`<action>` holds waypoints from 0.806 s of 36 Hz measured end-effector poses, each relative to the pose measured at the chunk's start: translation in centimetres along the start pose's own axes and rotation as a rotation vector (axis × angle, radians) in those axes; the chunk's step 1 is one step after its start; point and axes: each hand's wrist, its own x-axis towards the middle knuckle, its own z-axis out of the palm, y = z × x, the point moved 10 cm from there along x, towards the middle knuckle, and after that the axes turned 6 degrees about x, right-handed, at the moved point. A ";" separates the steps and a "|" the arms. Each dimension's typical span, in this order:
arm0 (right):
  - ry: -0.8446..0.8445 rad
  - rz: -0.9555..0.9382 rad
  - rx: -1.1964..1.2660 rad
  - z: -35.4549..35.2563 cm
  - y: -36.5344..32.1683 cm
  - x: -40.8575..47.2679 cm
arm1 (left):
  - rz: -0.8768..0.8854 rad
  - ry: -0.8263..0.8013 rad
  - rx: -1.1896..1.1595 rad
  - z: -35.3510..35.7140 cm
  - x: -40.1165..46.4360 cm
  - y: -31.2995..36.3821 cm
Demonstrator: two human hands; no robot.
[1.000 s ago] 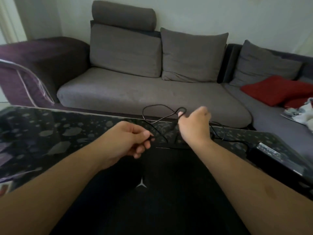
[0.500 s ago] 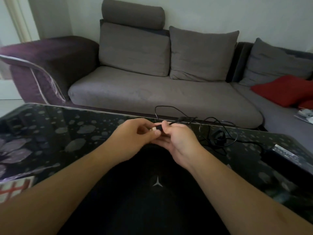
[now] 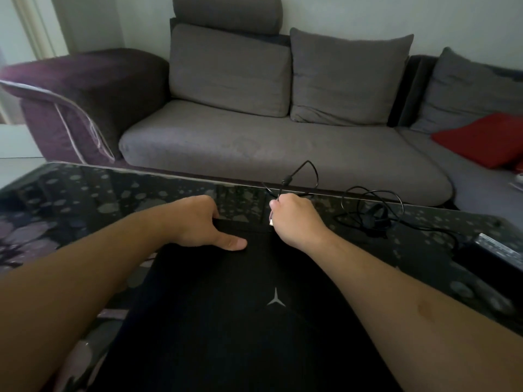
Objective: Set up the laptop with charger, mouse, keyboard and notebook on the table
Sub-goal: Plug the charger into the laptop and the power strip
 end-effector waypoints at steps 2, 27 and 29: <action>-0.017 0.002 0.000 0.2 -0.1 0.4 | 0.009 -0.025 0.014 -0.2 0.0 0.1; 0.014 -0.323 0.395 -16.9 -10.5 -12.7 | 0.108 0.598 0.040 -11.0 -19.3 4.1; -0.015 -0.337 0.450 -17.5 -10.9 -13.6 | 0.115 0.627 0.050 -11.0 -20.7 4.3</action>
